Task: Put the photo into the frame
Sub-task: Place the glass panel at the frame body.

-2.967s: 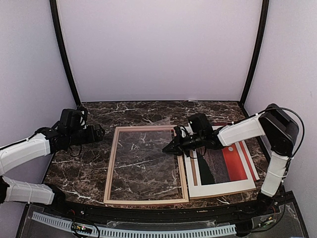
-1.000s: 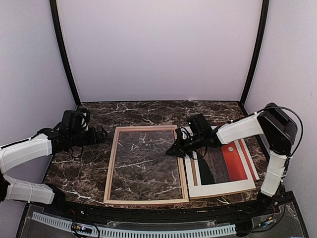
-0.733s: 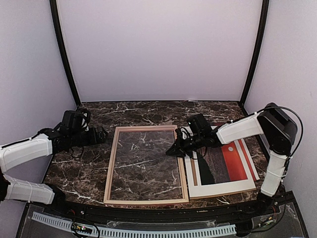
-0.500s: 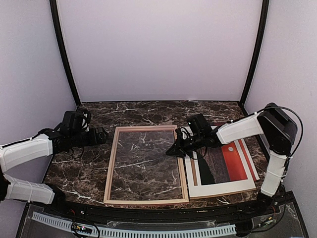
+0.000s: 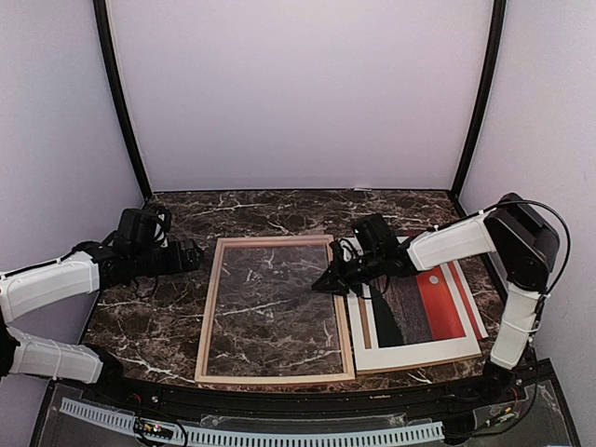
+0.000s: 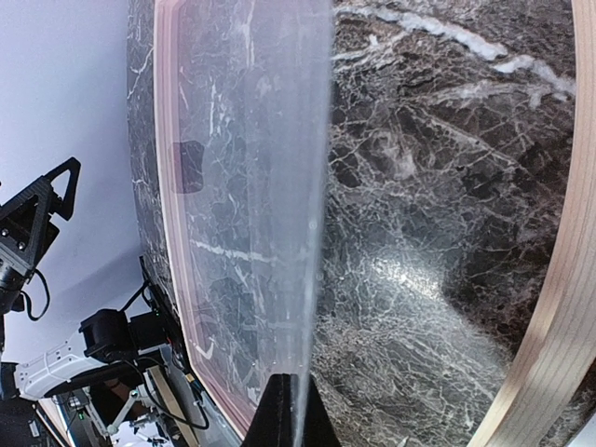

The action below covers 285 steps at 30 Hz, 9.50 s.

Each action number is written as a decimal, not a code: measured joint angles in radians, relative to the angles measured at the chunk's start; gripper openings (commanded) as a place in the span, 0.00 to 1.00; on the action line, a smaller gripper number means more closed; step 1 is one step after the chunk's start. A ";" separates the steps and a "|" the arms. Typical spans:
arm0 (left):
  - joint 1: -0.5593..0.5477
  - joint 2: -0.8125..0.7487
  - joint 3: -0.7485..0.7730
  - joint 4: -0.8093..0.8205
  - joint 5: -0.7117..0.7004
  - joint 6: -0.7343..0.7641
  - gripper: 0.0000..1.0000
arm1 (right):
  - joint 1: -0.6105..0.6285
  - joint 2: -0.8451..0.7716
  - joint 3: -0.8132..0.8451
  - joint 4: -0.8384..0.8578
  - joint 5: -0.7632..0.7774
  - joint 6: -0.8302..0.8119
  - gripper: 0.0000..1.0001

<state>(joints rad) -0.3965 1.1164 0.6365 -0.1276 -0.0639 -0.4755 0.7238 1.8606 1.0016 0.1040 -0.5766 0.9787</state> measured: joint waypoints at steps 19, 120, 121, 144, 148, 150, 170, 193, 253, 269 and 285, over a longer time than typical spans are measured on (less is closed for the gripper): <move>-0.005 0.007 0.000 0.000 0.000 0.000 0.99 | 0.003 -0.021 -0.023 0.008 0.017 0.025 0.00; -0.018 0.015 -0.003 0.011 0.000 -0.006 0.99 | 0.042 -0.071 -0.060 0.026 0.083 0.052 0.00; -0.019 0.015 -0.003 0.011 0.000 -0.006 0.99 | 0.042 -0.071 -0.060 0.026 0.084 0.052 0.00; -0.026 0.031 -0.003 0.025 0.001 -0.006 0.99 | 0.053 -0.071 -0.060 0.026 0.103 0.056 0.00; -0.027 0.032 -0.003 0.025 0.001 -0.006 0.99 | 0.054 -0.071 -0.060 0.026 0.104 0.056 0.00; -0.027 0.032 -0.003 0.025 0.001 -0.006 0.99 | 0.054 -0.071 -0.060 0.026 0.105 0.056 0.00; -0.027 0.032 -0.003 0.025 0.000 -0.006 0.99 | 0.053 -0.071 -0.060 0.009 0.112 0.042 0.00; -0.027 0.032 -0.003 0.025 0.000 -0.006 0.99 | 0.045 -0.071 -0.060 -0.005 0.118 0.021 0.00; -0.521 0.534 0.171 0.240 0.059 -0.140 0.99 | 0.045 -0.055 -0.027 -0.097 0.177 -0.048 0.59; -0.533 0.574 0.181 0.238 0.047 -0.143 0.99 | 0.045 -0.058 -0.015 -0.156 0.219 -0.084 0.59; -0.533 0.574 0.181 0.229 0.029 -0.143 0.99 | 0.045 -0.107 -0.006 -0.240 0.286 -0.121 0.58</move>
<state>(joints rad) -0.9298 1.6905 0.8177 0.1017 -0.0345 -0.6186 0.7692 1.7538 0.9958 -0.1360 -0.2905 0.8577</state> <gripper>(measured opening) 0.990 0.582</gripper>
